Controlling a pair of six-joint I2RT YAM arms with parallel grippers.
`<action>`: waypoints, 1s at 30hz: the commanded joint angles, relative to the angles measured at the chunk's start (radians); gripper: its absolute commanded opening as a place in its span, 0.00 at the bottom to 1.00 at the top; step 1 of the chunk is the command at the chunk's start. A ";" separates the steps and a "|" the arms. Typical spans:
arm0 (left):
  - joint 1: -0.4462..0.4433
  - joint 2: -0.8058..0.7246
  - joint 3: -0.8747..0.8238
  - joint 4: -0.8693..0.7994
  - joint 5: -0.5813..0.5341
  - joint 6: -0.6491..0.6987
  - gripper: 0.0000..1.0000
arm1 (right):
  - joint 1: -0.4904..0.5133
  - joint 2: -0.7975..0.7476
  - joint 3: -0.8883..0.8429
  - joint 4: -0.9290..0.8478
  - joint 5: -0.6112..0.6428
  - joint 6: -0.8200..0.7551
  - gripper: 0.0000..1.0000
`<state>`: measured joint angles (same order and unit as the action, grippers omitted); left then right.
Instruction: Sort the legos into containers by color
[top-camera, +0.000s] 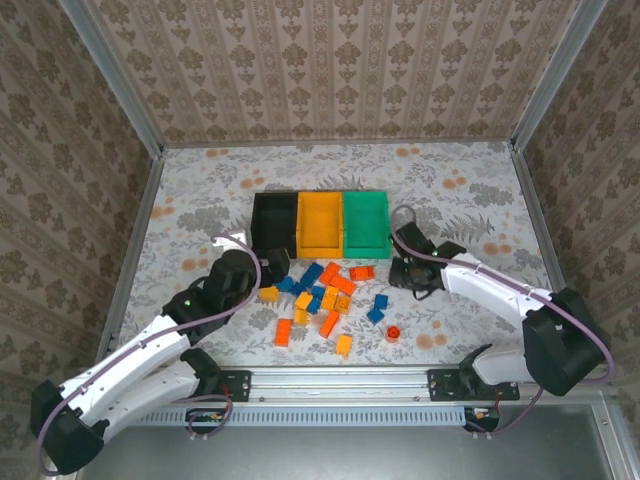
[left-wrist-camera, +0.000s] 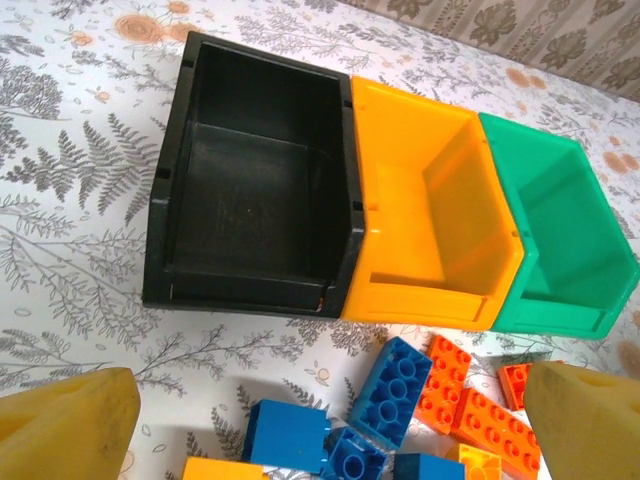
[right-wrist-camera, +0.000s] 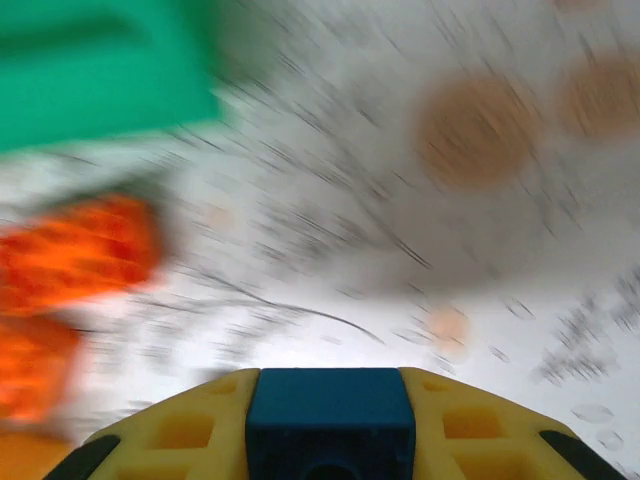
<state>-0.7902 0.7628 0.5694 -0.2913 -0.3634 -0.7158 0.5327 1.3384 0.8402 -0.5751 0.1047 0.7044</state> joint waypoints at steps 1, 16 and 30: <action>0.008 -0.027 -0.010 -0.070 -0.001 -0.048 1.00 | 0.010 0.038 0.155 -0.002 -0.008 -0.062 0.32; 0.038 -0.041 0.000 -0.222 0.031 -0.153 1.00 | -0.004 0.619 0.738 -0.107 0.180 -0.152 0.38; 0.106 -0.010 0.019 -0.266 0.087 -0.140 1.00 | 0.017 0.432 0.618 -0.016 0.141 -0.141 0.68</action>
<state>-0.6918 0.7372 0.5694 -0.5274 -0.2932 -0.8463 0.5365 1.9057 1.5303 -0.6292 0.2504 0.5709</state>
